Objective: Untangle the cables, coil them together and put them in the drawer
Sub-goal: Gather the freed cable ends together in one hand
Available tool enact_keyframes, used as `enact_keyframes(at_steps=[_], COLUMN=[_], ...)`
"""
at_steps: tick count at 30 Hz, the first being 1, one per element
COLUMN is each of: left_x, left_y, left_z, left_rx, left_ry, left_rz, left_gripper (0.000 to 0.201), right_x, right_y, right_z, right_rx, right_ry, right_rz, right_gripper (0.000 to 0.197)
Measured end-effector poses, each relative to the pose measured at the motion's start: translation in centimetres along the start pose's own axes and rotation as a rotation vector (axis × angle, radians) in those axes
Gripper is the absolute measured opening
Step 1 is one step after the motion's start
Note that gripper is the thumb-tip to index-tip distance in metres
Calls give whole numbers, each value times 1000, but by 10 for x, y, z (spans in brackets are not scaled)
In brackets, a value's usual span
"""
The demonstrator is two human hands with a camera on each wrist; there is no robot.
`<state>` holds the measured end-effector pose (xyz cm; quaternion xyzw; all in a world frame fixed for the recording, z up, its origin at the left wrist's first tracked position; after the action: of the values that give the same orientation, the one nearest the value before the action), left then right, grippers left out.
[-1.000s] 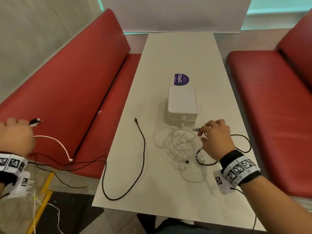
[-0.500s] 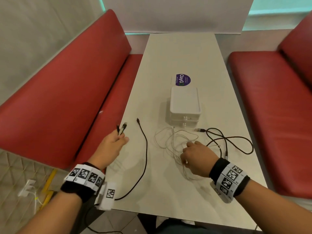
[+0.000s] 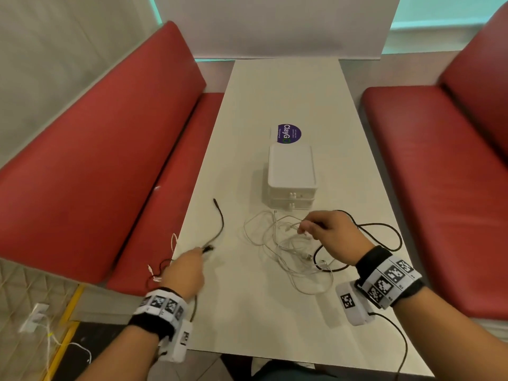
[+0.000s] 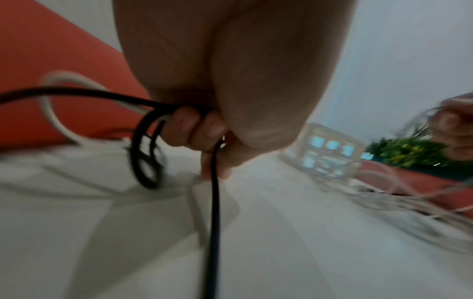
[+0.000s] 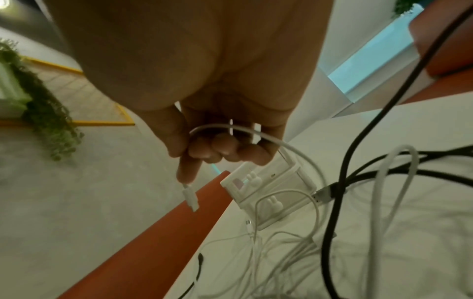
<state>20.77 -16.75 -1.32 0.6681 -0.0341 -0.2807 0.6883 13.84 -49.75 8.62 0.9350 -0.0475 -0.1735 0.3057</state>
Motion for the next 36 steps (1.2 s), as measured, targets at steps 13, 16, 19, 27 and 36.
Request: enact_keyframes(at_steps=[13,16,19,27,36], left_x=[7,14,14,16,12], left_y=[91,86,85,72,69], left_z=[-3,58,104,140,161], left_rx=[-982,-1326,-1383,-1595,-2028], left_ry=[179,55,-52,-40,-29], left_rz=[298,288,267,331,208], left_gripper=[21,26,27,29,31], right_x=[6,4,2,2,-3], right_y=[-20,-30,-38,-40,-49], right_z=[-18,-27,-33,-30,-29], right_rx=[468,475,510,507,635], right_ry=[-100,-109,-98,-34,-34], right_rz=[-69,-46,-14,35,46], right_gripper=[14,12,12,16,17])
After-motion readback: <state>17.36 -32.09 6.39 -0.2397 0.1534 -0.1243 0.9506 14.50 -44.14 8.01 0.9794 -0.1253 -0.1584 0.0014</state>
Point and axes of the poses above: each hand's wrist, its own x-axis towards the middle knuckle, its own y-axis out of the back of the hand, z = x × y, the point moved 8 cm from there along x, towards the middle knuckle, and after that the axes turned 13 degrees about -y, right-handed, at the moved point
